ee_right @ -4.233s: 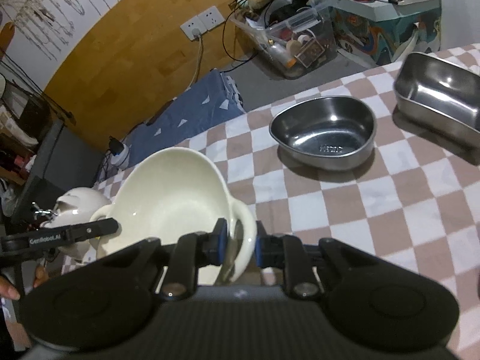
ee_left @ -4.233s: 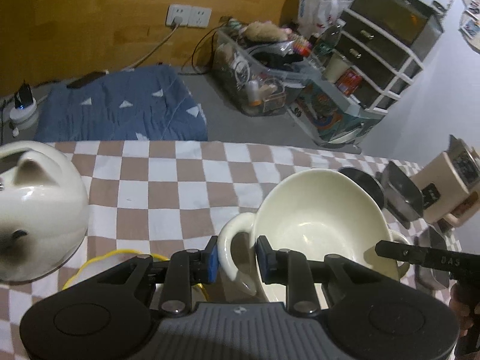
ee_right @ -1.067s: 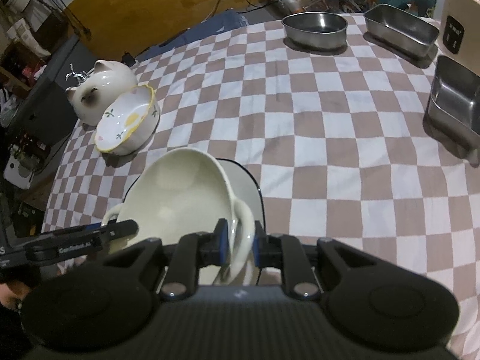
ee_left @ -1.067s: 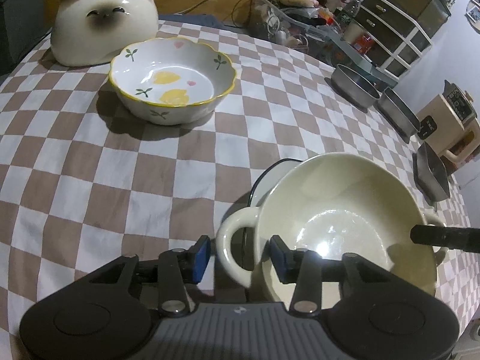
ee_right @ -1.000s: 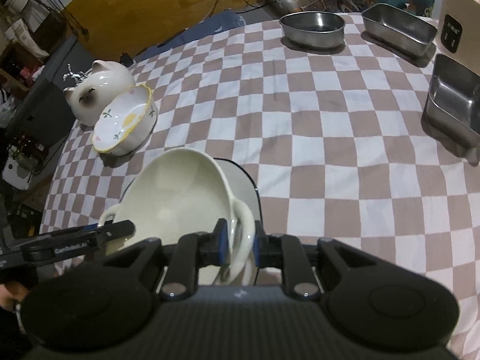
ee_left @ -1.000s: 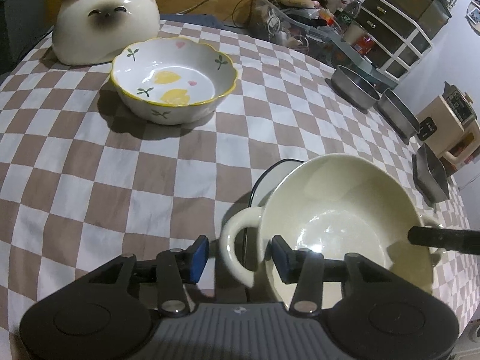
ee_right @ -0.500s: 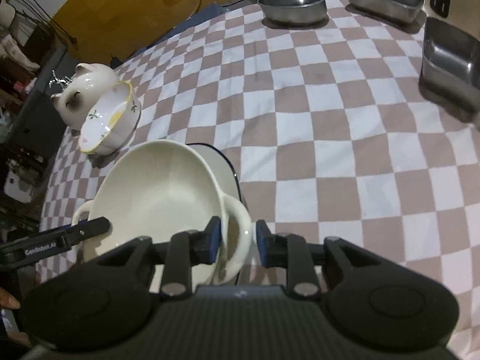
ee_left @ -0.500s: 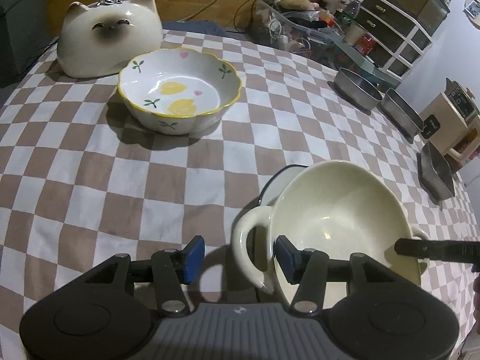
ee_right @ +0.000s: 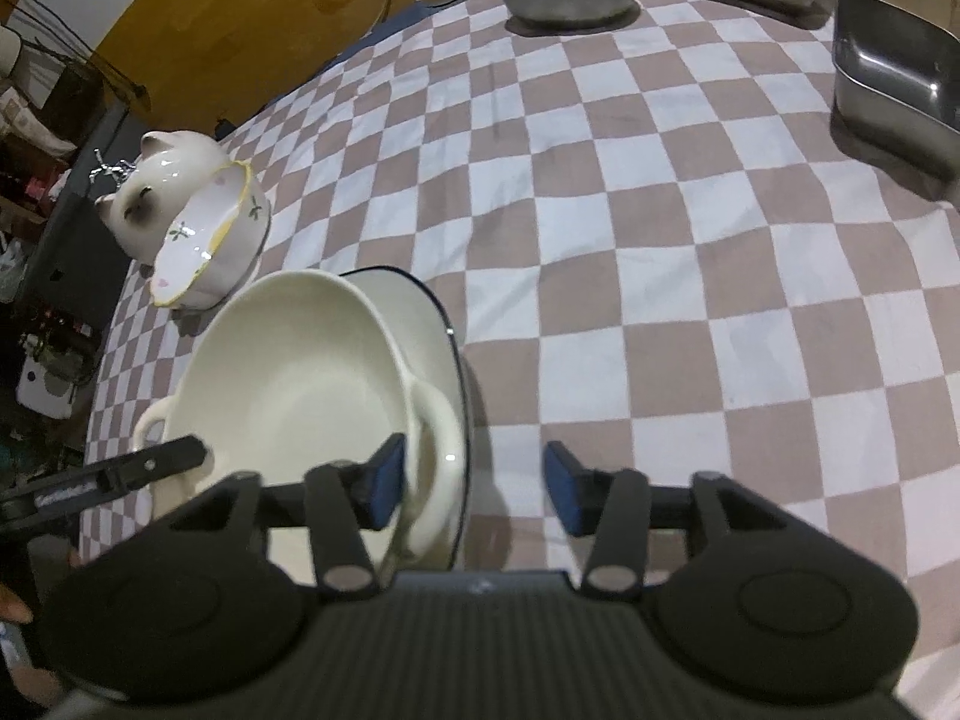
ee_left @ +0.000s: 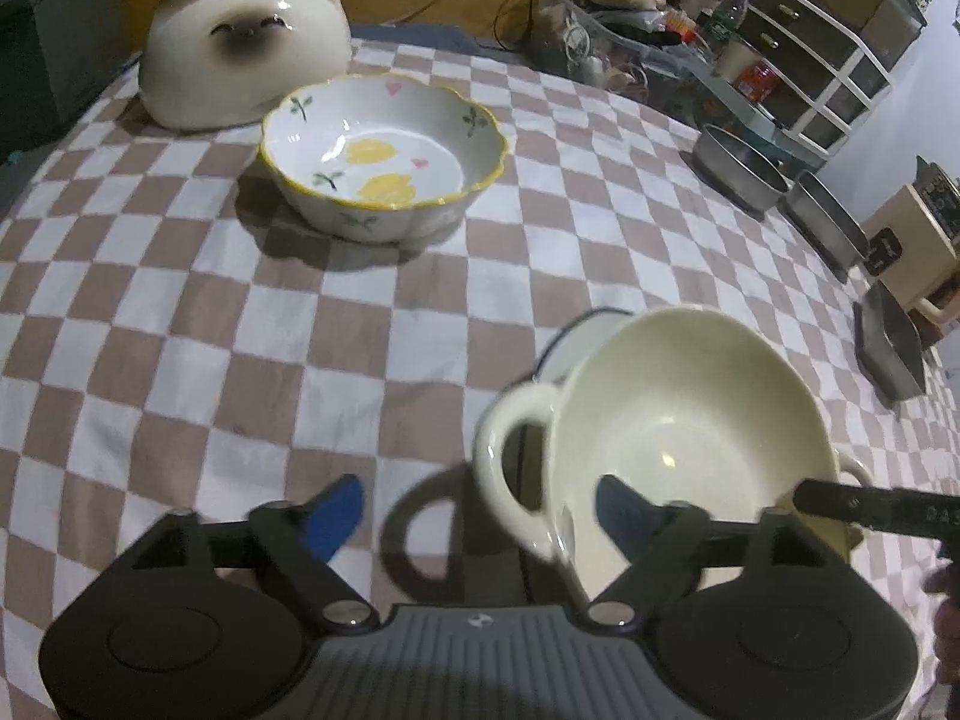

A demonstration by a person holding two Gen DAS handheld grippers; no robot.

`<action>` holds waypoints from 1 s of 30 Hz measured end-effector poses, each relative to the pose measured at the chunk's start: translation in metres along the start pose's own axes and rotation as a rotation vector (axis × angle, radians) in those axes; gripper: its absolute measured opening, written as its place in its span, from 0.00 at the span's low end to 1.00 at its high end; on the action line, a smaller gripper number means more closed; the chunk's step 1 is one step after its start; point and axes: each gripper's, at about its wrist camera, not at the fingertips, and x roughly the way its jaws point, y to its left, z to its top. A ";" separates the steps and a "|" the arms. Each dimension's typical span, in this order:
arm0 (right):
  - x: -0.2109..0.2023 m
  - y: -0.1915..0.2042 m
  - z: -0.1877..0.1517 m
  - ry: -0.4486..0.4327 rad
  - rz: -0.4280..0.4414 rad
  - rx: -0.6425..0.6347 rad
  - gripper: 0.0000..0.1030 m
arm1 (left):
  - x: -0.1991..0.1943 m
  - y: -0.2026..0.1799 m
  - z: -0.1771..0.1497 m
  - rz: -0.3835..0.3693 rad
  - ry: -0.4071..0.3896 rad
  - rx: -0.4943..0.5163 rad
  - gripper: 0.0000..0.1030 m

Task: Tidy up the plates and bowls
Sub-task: 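Carry the cream bowl with both tools and lower it onto the white plate, then open both tools and release the cream bowl on the plate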

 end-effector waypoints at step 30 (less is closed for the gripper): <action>-0.054 0.007 0.013 -0.066 0.077 -0.223 1.00 | -0.067 -0.053 -0.023 0.069 -0.116 -0.113 1.00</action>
